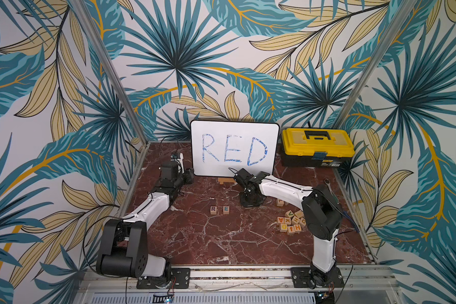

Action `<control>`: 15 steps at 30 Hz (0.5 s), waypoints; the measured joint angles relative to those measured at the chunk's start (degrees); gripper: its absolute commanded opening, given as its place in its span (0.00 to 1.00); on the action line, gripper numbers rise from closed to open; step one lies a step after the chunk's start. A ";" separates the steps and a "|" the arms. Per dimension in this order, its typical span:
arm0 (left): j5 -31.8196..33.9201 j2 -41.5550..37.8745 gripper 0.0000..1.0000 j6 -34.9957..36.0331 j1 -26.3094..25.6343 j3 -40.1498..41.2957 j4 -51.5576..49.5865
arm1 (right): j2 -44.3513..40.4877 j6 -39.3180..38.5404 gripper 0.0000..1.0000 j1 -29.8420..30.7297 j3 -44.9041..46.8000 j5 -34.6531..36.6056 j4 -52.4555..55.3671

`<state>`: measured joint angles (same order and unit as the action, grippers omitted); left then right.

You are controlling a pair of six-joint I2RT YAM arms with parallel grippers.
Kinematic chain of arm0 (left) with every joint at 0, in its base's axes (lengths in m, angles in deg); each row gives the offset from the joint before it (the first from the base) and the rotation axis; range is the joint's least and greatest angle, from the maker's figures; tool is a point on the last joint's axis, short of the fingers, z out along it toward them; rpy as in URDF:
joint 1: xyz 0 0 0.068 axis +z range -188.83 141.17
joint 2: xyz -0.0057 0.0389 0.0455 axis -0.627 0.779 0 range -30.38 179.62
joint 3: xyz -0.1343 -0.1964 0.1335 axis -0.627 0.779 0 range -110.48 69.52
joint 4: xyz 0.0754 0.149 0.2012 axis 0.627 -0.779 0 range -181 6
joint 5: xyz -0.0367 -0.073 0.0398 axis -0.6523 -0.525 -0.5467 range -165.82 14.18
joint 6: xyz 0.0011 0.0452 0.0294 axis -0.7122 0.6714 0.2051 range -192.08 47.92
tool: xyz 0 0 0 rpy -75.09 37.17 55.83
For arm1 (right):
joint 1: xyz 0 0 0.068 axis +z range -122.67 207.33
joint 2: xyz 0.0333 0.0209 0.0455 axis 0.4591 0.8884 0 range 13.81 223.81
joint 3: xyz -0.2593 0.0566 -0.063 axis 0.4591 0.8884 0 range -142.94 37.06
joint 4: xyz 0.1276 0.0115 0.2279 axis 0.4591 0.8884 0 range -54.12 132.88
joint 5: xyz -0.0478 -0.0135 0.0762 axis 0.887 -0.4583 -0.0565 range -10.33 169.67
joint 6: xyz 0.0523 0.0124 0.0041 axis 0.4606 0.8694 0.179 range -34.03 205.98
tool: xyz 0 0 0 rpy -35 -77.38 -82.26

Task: Assemble the uppercase word "red" with letter blocks
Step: Place the letter block at the center of the board.

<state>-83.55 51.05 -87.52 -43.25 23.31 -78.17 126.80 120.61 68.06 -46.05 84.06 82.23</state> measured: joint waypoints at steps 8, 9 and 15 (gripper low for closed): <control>-0.11 0.00 0.48 -0.20 0.00 0.00 0.00 | 2.49 1.88 0.33 2.08 -2.62 -0.81 0.02; -0.20 0.00 0.48 -0.22 0.00 0.00 0.00 | 2.62 2.03 0.33 2.32 -2.75 -0.83 0.00; -0.26 -0.22 0.48 -0.42 0.02 0.02 0.00 | 2.86 2.91 0.33 3.85 -4.20 -1.01 0.85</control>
<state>-83.81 50.83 -87.93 -43.23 23.33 -78.17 129.67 123.51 71.90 -50.25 83.05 83.08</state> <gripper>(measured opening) 0.484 0.331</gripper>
